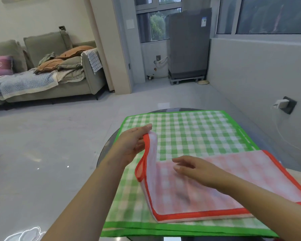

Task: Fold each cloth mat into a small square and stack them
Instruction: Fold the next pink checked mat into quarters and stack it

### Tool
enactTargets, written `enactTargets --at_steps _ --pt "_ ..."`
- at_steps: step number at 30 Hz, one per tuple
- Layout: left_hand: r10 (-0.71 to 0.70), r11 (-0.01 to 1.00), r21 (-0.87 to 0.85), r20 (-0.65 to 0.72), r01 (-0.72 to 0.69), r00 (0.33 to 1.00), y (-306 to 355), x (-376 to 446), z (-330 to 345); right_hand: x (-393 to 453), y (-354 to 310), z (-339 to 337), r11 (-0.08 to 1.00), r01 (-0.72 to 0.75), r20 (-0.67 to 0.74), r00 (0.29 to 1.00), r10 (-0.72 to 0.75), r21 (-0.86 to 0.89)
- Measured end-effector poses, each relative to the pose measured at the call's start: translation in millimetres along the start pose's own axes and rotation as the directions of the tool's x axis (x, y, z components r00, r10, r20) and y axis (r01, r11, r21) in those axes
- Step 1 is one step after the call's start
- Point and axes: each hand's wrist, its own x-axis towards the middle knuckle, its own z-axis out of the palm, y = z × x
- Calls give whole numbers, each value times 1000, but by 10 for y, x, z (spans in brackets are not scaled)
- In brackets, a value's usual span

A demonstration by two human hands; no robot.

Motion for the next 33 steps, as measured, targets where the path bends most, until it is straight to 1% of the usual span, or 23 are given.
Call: enactTargets --at_steps 3,6,9,11,13,16,20,21,23,24,25,26,27,28,29,30,31,33 --pt "33 999 12 27 -34 999 -70 42 309 -83 54 -199 983 -32 -82 995 48 181" --pt "56 997 60 26 -58 998 -197 81 559 -199 79 -363 940 -26 -121 990 71 339" --pt "73 991 111 10 -74 997 -374 109 778 -287 140 -491 924 -75 -85 990 115 376" --pt "69 987 146 -3 -68 998 -501 115 897 -334 182 -540 935 -116 -54 988 142 334" --pt "54 985 164 -19 -51 998 -618 130 986 -380 213 -546 955 -131 -52 987 150 266" --pt "49 977 208 -43 -39 998 -761 158 1079 -423 285 -520 984 -142 -102 983 153 110" --pt "52 958 283 -46 -37 998 -894 190 1138 -384 413 -413 983 -173 -172 972 159 -69" --pt "50 955 293 -45 -35 998 -919 194 1146 -369 438 -376 978 -181 -186 969 160 -105" --pt "71 942 332 -35 -55 997 -970 201 1158 -350 482 -315 973 -202 -202 963 177 -110" --pt "108 922 376 -21 -92 994 -987 201 1161 -347 497 -297 972 -211 -211 960 185 -107" --pt "166 882 448 -1 -148 986 -997 209 1155 -344 513 -283 968 -217 -222 957 186 -124" --pt "230 815 539 30 -210 973 -1003 221 1142 -344 525 -275 963 -220 -231 956 180 -159" --pt "291 717 644 69 -265 954 -1003 231 1119 -346 533 -267 957 -218 -236 957 171 -191" --pt "336 594 743 117 -307 935 -1012 248 1087 -346 537 -259 953 -217 -237 957 165 -213" --pt "349 470 819 171 -330 921 -1020 268 1058 -345 537 -251 950 -218 -237 958 164 -225" --pt "332 390 855 216 -342 918 -1032 290 1028 -342 537 -244 946 -221 -234 958 166 -237" --pt "300 382 855 245 -351 922 -1035 295 1009 -338 538 -235 940 -226 -234 958 167 -254" --pt "271 434 821 274 -371 923 -1045 292 972 -325 543 -223 923 -233 -249 955 158 -306"
